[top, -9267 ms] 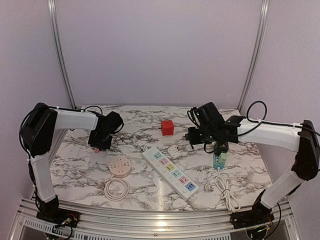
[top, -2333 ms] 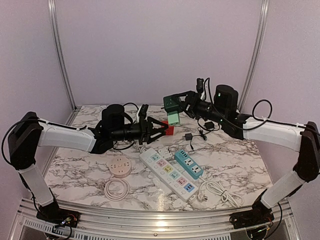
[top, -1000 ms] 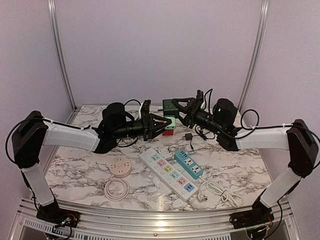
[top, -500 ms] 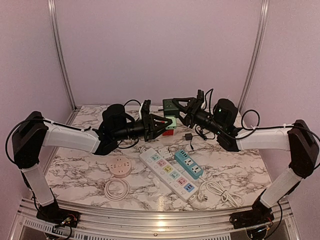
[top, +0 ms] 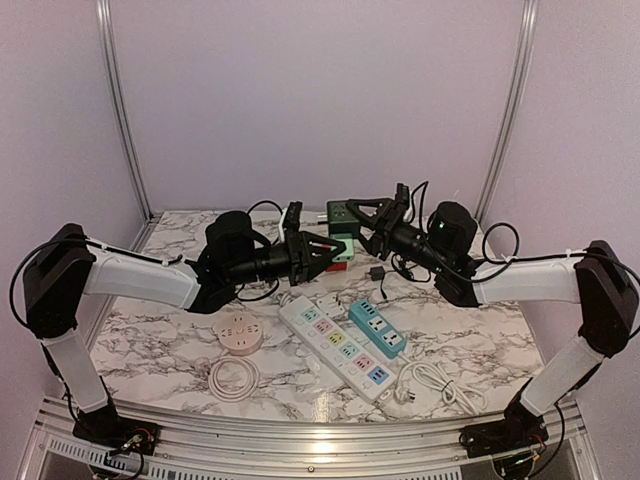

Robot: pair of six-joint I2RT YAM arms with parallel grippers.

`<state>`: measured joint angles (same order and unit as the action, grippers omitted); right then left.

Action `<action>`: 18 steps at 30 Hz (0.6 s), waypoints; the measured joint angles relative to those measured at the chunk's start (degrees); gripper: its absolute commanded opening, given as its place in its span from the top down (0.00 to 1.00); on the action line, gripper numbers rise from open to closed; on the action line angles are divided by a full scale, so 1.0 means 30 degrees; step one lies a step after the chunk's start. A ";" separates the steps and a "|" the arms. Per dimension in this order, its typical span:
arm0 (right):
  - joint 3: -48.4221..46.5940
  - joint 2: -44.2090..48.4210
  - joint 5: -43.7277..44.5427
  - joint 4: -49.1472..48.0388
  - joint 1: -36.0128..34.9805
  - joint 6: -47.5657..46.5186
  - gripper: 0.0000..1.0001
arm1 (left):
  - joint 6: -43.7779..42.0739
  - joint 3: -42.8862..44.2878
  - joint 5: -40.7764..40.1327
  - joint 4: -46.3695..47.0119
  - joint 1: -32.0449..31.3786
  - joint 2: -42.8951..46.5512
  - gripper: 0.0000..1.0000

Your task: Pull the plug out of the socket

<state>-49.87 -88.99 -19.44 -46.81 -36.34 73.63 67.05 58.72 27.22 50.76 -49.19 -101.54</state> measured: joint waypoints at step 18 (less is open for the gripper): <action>0.1610 0.0772 0.1020 -0.1399 -0.0131 0.0466 0.94 | -0.0648 0.0007 -0.0758 -0.0357 -0.0678 0.0000 1.00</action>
<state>-45.04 -86.67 -16.38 -51.00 -36.73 75.02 65.10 58.74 24.95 49.69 -51.22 -101.54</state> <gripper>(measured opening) 0.573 0.262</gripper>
